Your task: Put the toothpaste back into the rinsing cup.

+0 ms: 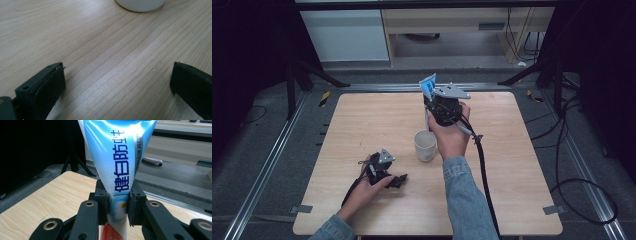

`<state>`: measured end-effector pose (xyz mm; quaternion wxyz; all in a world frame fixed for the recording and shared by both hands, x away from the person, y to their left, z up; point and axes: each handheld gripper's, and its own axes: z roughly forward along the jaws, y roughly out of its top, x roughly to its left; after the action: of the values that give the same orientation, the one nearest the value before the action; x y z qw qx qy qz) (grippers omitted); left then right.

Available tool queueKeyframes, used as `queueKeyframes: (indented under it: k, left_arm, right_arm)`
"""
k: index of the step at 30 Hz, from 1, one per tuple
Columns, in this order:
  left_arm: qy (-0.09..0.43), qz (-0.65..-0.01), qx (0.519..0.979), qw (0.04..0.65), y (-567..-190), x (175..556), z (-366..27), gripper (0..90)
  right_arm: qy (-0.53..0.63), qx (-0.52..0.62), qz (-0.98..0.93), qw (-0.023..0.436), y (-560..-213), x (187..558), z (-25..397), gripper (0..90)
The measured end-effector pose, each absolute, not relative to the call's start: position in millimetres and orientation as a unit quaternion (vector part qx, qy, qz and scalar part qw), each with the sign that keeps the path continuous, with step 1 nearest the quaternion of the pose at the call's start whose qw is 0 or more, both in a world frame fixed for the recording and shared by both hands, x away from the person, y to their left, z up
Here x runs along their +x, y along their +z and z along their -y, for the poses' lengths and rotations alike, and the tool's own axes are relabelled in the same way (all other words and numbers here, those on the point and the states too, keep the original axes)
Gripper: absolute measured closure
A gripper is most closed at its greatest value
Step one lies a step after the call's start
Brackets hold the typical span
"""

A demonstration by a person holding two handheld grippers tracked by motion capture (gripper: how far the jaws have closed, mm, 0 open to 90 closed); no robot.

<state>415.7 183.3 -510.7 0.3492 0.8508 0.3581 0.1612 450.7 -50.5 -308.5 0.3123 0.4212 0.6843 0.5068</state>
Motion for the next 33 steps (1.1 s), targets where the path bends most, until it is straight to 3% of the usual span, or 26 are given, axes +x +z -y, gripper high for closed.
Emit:
queueKeyframes:
  k: [33]
  left_arm:
    - [0.161, -0.358, 0.85, 0.35, -511, 416, -184, 0.0]
  right_arm:
    - [0.516, 0.429, -0.684, 0.286, -349, 449, 42, 73.5]
